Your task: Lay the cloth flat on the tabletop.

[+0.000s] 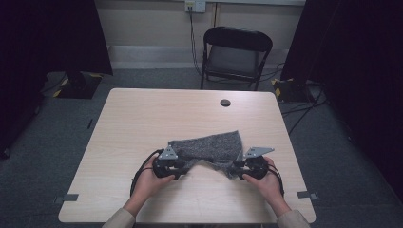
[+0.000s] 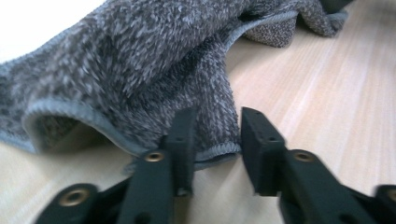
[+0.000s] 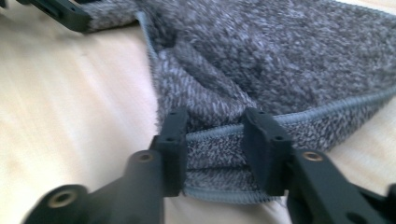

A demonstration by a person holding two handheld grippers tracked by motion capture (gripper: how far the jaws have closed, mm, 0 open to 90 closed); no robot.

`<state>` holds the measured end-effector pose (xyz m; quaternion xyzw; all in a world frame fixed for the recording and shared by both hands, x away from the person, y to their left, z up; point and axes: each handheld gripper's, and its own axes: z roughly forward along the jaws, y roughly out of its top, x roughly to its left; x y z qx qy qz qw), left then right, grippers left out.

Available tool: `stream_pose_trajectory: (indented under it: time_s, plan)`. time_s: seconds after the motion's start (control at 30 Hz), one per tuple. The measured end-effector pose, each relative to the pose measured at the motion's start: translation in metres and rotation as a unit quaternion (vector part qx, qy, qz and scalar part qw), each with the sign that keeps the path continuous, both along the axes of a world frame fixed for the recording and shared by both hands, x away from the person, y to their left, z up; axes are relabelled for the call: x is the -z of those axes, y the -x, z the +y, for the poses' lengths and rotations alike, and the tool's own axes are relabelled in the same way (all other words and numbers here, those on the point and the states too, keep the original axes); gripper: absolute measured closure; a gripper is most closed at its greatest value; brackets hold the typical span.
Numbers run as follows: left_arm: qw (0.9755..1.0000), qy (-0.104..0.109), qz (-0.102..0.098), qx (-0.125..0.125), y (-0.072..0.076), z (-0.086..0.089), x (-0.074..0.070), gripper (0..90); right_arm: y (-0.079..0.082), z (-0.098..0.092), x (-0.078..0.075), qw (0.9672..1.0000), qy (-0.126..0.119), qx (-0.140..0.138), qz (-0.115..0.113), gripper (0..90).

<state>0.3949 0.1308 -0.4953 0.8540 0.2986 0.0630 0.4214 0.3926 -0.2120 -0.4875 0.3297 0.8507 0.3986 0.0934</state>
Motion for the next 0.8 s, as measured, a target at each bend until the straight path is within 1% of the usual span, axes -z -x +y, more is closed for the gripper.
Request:
stream_pose_trajectory:
  time_s: [0.03, 0.1, 0.17, 0.2, 0.27, 0.3, 0.33, 0.37, 0.4, 0.43, 0.47, 0.5, 0.53, 0.6, 0.63, 0.67, 0.7, 0.73, 0.77, 0.8]
  plan:
    - [1.0000, -0.003, 0.000, 0.000, -0.002, 0.000, 0.000, 74.2, -0.004, 0.001, 0.002, 1.0000, 0.006, 0.002, -0.003, 68.8]
    - [0.9999, 0.008, 0.012, -0.003, -0.011, 0.000, -0.001, 83.2, -0.010, 0.003, 0.003, 0.9999, 0.011, 0.006, -0.006, 76.8]
    - [0.9996, 0.017, 0.021, -0.009, -0.018, 0.001, -0.002, 85.3, -0.016, 0.003, 0.001, 0.9998, 0.018, 0.008, -0.008, 81.0]
    - [0.9995, 0.021, 0.021, -0.015, -0.023, 0.002, -0.004, 85.8, -0.019, 0.003, -0.001, 0.9996, 0.022, 0.014, -0.011, 82.8]
    - [0.9991, 0.026, 0.020, -0.027, -0.034, 0.006, -0.011, 86.5, -0.028, -0.001, -0.005, 0.9995, 0.018, 0.022, -0.011, 83.1]
    - [0.9987, 0.035, 0.019, -0.032, -0.039, 0.007, -0.017, 86.7, -0.032, -0.004, -0.008, 0.9995, 0.014, 0.027, -0.009, 83.0]
    - [0.9986, 0.036, 0.017, -0.035, -0.041, 0.009, -0.021, 86.7, -0.036, -0.008, -0.012, 0.9994, 0.002, 0.034, -0.006, 83.0]
    - [0.9984, 0.041, 0.015, -0.035, -0.043, 0.011, -0.026, 86.7, -0.038, -0.011, -0.015, 0.9993, -0.006, 0.036, -0.006, 82.7]
    - [0.9981, 0.048, 0.013, -0.037, -0.044, 0.012, -0.031, 86.7, -0.039, -0.014, -0.019, 0.9992, -0.016, 0.035, -0.004, 81.8]
    - [0.9979, 0.051, 0.011, -0.038, -0.044, 0.014, -0.036, 86.7, -0.038, -0.020, -0.028, 0.9992, -0.023, 0.033, -0.005, 82.6]
    - [0.9979, 0.053, 0.009, -0.037, -0.043, 0.016, -0.041, 86.7, -0.038, -0.020, -0.028, 0.9992, -0.023, 0.033, -0.005, 82.6]
    - [0.9980, 0.051, 0.007, -0.036, -0.042, 0.018, -0.045, 86.6, -0.036, -0.023, -0.032, 0.9991, -0.026, 0.033, -0.007, 82.8]
    - [0.9980, 0.051, 0.004, -0.038, -0.040, 0.020, -0.048, 86.6, -0.034, -0.026, -0.035, 0.9988, -0.037, 0.033, -0.003, 83.3]
    - [0.9978, 0.052, 0.000, -0.040, -0.035, 0.025, -0.055, 86.4, -0.029, -0.033, -0.040, 0.9979, -0.051, 0.039, 0.001, 82.7]
    - [0.9979, 0.050, -0.002, -0.042, -0.032, 0.027, -0.057, 86.2, -0.027, -0.036, -0.041, 0.9978, -0.051, 0.043, 0.002, 81.7]
    - [0.9979, 0.048, 0.000, -0.044, -0.030, 0.027, -0.058, 85.4, -0.024, -0.037, -0.041, 0.9978, -0.049, 0.045, 0.001, 79.2]
    - [0.9974, 0.051, 0.010, -0.050, -0.027, 0.027, -0.057, 82.2, -0.023, -0.038, -0.041, 0.9978, -0.046, 0.049, 0.000, 75.2]
    - [0.9970, 0.046, 0.007, -0.061, -0.024, 0.027, -0.056, 72.8, -0.020, -0.041, -0.040, 0.9974, -0.039, 0.061, -0.001, 70.9]
    - [0.9974, 0.033, -0.010, -0.063, -0.023, 0.028, -0.054, 64.2, -0.018, -0.043, -0.038, 0.9968, -0.034, 0.072, 0.000, 69.0]
    - [0.9979, 0.019, -0.015, -0.059, -0.021, 0.028, -0.052, 61.8, -0.016, -0.045, -0.037, 0.9963, -0.025, 0.082, 0.002, 66.5]
